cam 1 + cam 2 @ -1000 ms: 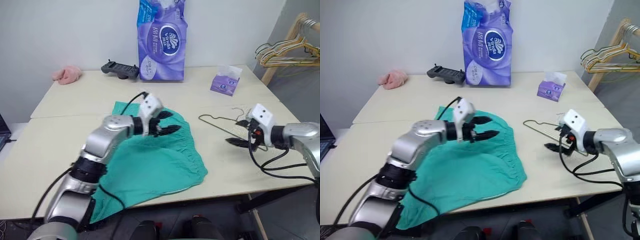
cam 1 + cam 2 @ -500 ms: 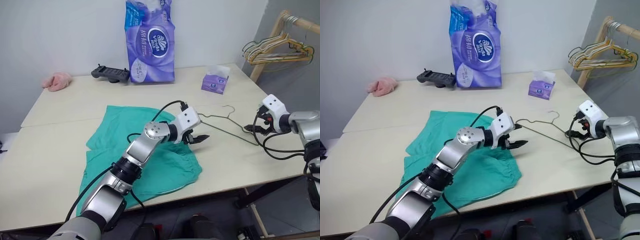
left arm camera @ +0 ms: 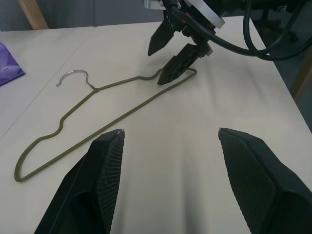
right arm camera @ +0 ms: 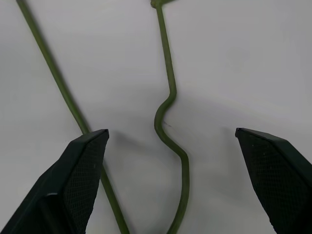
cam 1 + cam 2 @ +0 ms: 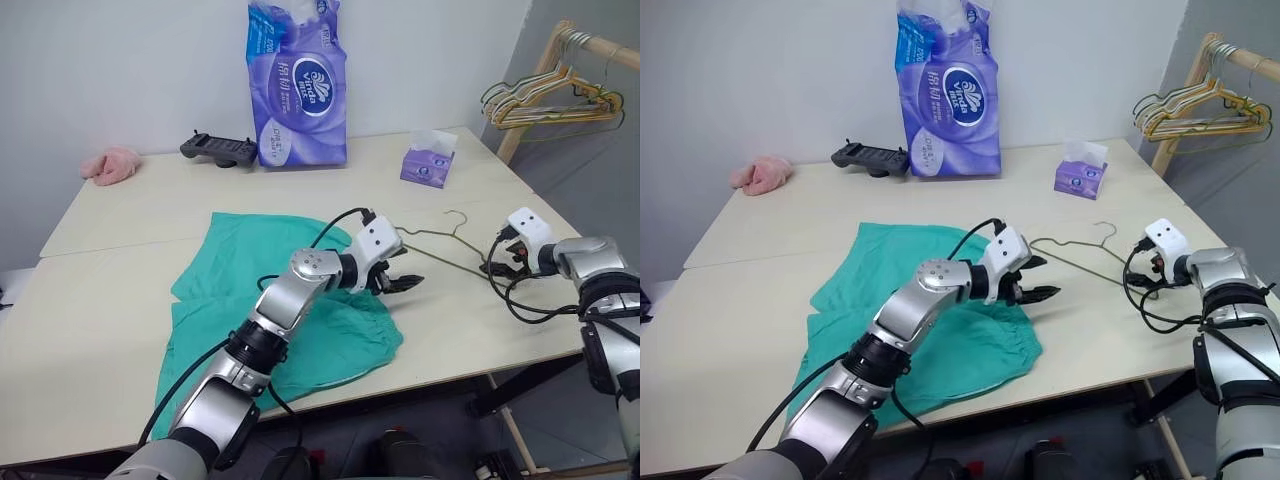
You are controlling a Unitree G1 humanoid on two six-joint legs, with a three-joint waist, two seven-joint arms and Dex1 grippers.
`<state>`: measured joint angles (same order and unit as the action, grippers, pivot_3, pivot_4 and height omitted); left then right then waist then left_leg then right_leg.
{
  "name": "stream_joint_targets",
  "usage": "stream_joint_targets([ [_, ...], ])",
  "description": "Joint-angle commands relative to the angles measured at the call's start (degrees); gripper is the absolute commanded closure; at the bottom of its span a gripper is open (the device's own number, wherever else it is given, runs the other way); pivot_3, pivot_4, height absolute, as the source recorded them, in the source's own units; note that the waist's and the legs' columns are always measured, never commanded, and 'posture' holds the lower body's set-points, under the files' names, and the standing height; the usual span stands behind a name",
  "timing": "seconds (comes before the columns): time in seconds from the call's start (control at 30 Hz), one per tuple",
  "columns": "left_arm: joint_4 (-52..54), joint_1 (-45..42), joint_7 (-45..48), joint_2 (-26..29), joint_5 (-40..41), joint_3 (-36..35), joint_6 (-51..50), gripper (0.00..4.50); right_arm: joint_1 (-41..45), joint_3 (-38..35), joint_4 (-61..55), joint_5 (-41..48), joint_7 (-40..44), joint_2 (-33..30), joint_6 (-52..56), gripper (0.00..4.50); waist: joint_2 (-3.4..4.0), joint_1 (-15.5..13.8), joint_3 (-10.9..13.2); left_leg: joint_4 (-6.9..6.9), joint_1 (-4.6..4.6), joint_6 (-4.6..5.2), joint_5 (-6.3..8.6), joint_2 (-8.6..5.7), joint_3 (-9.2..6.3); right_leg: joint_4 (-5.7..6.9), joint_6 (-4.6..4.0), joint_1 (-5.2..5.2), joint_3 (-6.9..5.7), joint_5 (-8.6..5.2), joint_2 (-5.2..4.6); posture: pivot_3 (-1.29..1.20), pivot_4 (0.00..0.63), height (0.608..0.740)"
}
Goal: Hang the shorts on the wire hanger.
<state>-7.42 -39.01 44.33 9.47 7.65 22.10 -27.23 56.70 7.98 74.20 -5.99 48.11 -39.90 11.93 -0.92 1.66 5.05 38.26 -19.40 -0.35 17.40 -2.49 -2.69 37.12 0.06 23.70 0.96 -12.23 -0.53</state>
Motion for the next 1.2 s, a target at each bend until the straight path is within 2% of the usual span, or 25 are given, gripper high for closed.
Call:
stream_joint_targets([
  [0.03, 3.2, -0.2, 0.2, 0.5, 0.4, -1.3, -0.2, 1.23, 0.8, -1.1, 0.7, -0.7, 0.2, -0.5, 0.7, 0.06, 0.02, 0.0, 0.0, 0.00, 0.00, 0.00, 0.00, 0.00, 0.00, 0.00, 0.00, 0.00, 0.01, 0.00, 0.00, 0.02, 0.016, 0.740],
  [0.17, 3.8, -0.3, 0.5, 1.0, 0.6, -1.4, -0.9, 1.23, -0.9, -1.9, 1.8, -0.6, -1.0, -0.2, 2.0, 0.06, 0.14, 0.0, -0.2, -0.01, 0.02, 0.01, 0.00, 0.00, 0.01, 0.01, 0.00, -0.02, 0.01, 0.00, 0.00, 0.01, 0.014, 0.740],
  [0.37, 3.9, -1.1, 0.5, 1.1, 0.5, -1.5, -1.5, 1.23, -2.4, -9.8, 3.0, 4.2, -6.6, 0.6, 7.5, 0.06, 0.14, -0.1, -0.6, -0.08, 0.45, 0.08, 0.05, 0.00, 0.00, -0.10, 0.00, -0.44, 0.01, 0.00, 0.01, 0.03, 0.005, 0.740],
  [0.47, 3.7, -1.2, 0.6, 1.4, 0.4, -1.5, -1.3, 1.23, -3.2, -11.3, 3.0, 4.3, -7.7, 1.1, 8.5, 0.06, 0.11, -0.1, -0.9, -0.09, 0.49, 0.11, 0.07, -0.01, 0.03, -0.10, 0.01, -0.48, 0.04, -0.01, 0.01, 0.03, 0.000, 0.740],
  [0.53, 3.9, -1.3, 0.5, 1.6, 0.3, -1.5, -1.3, 1.23, -3.8, -11.5, 2.9, 3.8, -8.2, 1.4, 8.5, 0.43, 0.05, -0.1, -1.2, -0.10, 0.49, 0.12, 0.07, -0.01, 0.02, -0.10, 0.01, -0.48, 0.04, -0.02, 0.02, 0.04, 0.000, 0.740],
  [0.63, 4.0, -1.5, 0.3, 1.7, 0.2, -1.5, -1.2, 1.23, -4.4, -11.2, 2.7, 2.8, -8.5, 1.9, 8.1, 1.28, -0.13, -0.2, -1.5, -0.11, 0.49, 0.12, 0.07, -0.01, 0.02, -0.11, 0.02, -0.48, 0.04, -0.02, 0.02, 0.04, 0.000, 0.740],
  [0.8, 4.2, -1.0, 0.4, 2.5, 0.1, -1.8, -0.7, 1.23, -3.9, -11.2, 2.2, 2.2, -8.8, 2.6, 7.0, 3.01, -0.32, -0.1, -1.9, -0.12, 0.52, 0.14, 0.08, 0.00, 0.01, -0.11, 0.02, -0.51, 0.04, -0.02, 0.03, 0.04, 0.000, 0.740],
  [0.93, 4.5, 0.3, 0.9, 4.5, 0.4, -2.6, -0.5, 1.23, -1.9, -12.3, 1.5, 3.3, -5.8, 2.7, 7.3, 4.28, -0.32, -0.1, -1.9, -0.13, 0.52, 0.14, 0.09, 0.00, 0.02, -0.11, 0.01, -0.51, 0.05, -0.02, 0.04, 0.03, 0.000, 0.740],
  [0.97, 4.4, 0.4, 0.9, 5.0, 0.5, -2.8, -0.4, 1.23, -1.7, -12.3, 1.3, 3.5, -5.2, 2.6, 7.4, 4.45, -0.31, -0.1, -1.9, -0.14, 0.53, 0.14, 0.09, 0.00, 0.02, -0.11, 0.01, -0.51, 0.05, -0.03, 0.04, 0.03, 0.000, 0.740],
  [1.1, 3.9, 0.0, 1.3, 6.0, 1.2, -4.7, -0.1, 1.23, -0.2, -14.2, -0.5, 4.9, -7.3, 2.6, 3.7, 4.45, -0.30, -0.1, -1.9, -0.16, 0.52, 0.14, 0.08, 0.01, 0.01, -0.11, 0.00, -0.49, 0.05, -0.03, 0.05, 0.03, 0.000, 0.740],
  [1.2, 2.1, -1.6, -0.6, 4.6, 2.6, -8.3, -0.3, 1.23, 0.5, -14.0, -2.3, 3.8, -10.4, 2.2, -1.7, 4.45, -0.29, -0.1, -1.9, -0.15, 0.52, 0.14, 0.09, 0.01, 0.02, -0.12, 0.00, -0.48, 0.05, -0.03, 0.05, 0.02, 0.000, 0.740],
])
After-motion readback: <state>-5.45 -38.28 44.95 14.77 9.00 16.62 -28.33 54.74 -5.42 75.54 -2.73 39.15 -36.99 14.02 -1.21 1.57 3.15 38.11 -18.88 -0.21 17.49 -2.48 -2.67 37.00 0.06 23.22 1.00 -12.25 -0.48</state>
